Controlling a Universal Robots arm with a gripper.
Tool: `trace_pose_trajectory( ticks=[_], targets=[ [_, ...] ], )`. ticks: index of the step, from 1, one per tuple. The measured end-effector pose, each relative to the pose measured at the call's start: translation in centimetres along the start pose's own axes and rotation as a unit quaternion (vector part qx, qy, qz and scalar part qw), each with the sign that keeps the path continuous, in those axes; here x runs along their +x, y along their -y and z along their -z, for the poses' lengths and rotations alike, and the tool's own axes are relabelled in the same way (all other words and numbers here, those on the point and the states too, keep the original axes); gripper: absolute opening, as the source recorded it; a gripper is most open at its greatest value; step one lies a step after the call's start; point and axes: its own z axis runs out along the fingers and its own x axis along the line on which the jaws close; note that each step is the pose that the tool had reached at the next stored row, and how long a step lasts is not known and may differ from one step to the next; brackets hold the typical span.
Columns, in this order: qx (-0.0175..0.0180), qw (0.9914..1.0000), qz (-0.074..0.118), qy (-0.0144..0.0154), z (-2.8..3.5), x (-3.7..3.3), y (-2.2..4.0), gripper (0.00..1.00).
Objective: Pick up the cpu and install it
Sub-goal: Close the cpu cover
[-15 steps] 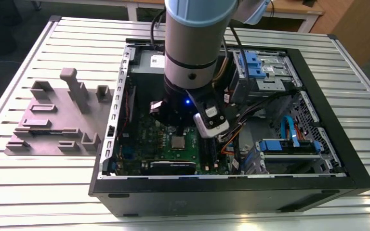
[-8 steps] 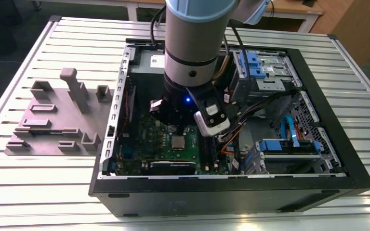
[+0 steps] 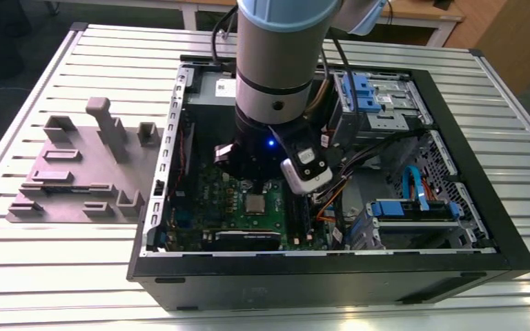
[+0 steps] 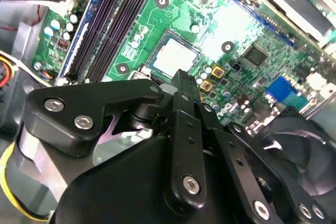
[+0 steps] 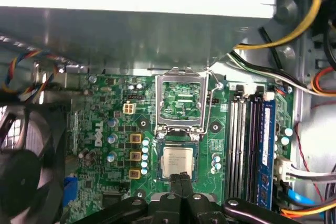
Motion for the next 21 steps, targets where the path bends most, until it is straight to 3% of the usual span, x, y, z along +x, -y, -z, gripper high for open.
trace_pose_trajectory(
  ticks=[5, 11, 17, 21],
  targets=[
    [0.0004, 0.99899, 0.045, -0.0003, -0.07, 0.00, 0.00, 0.10],
    [0.0010, 0.99571, 0.092, -0.0008, -0.12, -0.03, 0.00, 0.10],
    [0.0010, 0.99492, 0.101, -0.0008, -0.18, -0.74, 0.04, 0.10],
    [0.0012, 0.99477, 0.102, -0.0007, -0.19, -0.77, 0.04, 0.10]
  ],
)
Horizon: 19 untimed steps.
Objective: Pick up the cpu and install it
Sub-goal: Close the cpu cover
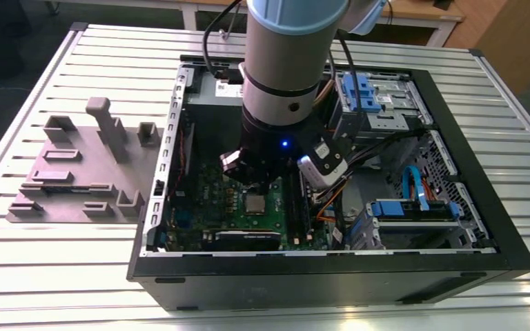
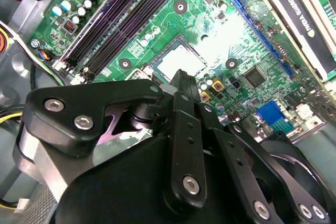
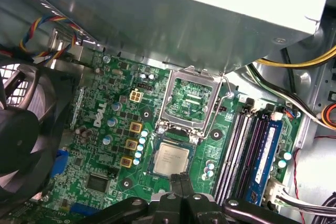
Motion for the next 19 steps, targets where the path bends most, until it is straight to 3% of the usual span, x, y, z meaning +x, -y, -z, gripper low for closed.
trace_pose_trajectory(
  ticks=[13, 19],
  targets=[
    [0.0000, 1.00000, 0.002, 0.0002, 0.00, 0.00, 0.00, 0.10],
    [0.0005, 0.99940, 0.035, -0.0002, -0.02, 0.01, 0.02, 0.10]
  ],
)
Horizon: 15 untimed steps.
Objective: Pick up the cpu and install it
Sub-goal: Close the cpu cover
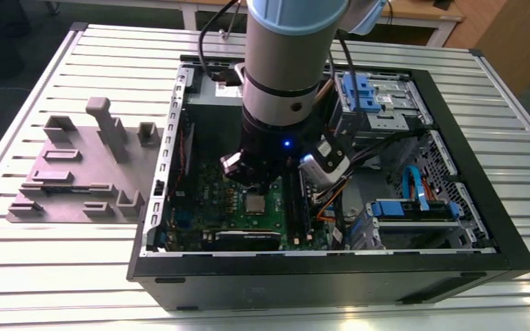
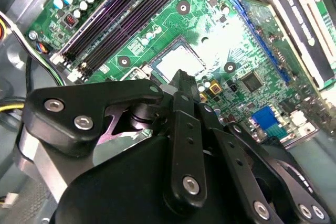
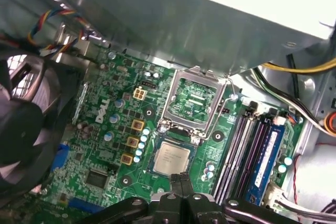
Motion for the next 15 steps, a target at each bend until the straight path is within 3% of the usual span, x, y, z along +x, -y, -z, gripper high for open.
trace_pose_trajectory(
  ticks=[3, 6, 11, 15],
  targets=[
    [0.0003, 0.99971, 0.024, -0.0002, -0.03, 0.00, 0.00, 0.10],
    [0.0006, 0.99869, 0.051, -0.0004, -0.05, 0.00, 0.00, 0.10],
    [0.0014, 0.99560, 0.094, 0.0000, -0.09, 0.00, 0.00, 0.10],
    [0.0005, 0.99319, 0.117, 0.0027, -0.25, -0.01, 0.00, 0.10]
  ],
)
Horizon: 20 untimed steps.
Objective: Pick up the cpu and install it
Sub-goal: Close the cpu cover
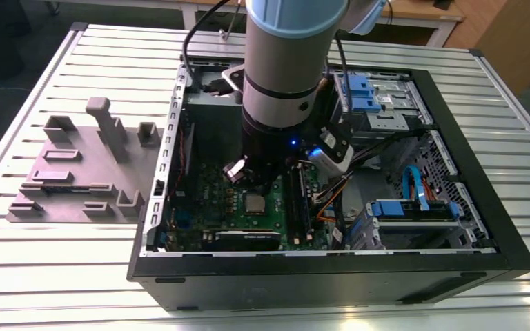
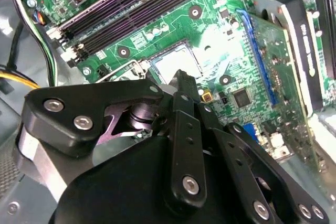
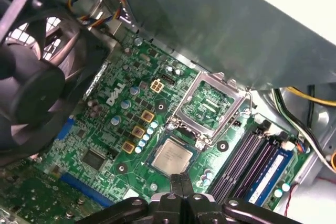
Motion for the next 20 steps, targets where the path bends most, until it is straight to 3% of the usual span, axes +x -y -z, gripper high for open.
trace_pose_trajectory(
  ticks=[1, 4, 5, 11, 14, 18, 19, 20],
  targets=[
    [-0.0019, 0.99999, 0.004, 0.0016, -0.01, 0.00, 0.00, 0.10],
    [-0.0155, 0.99975, 0.012, 0.0106, -0.03, 0.00, 0.00, 0.10],
    [-0.0177, 0.99967, 0.014, 0.0122, -0.04, 0.00, 0.00, 0.10],
    [-0.0179, 0.99962, 0.016, 0.0132, -0.05, 0.00, 0.01, 0.10],
    [-0.0179, 0.99907, 0.036, 0.0154, -0.06, 0.00, 0.00, 0.10],
    [-0.0169, 0.99738, 0.068, 0.0171, -0.08, 0.00, 0.00, 0.10],
    [-0.0168, 0.99672, 0.077, 0.0170, -0.10, 0.01, 0.00, 0.10],
    [-0.0170, 0.99551, 0.092, 0.0167, -0.14, 0.01, 0.00, 0.10]
  ],
)
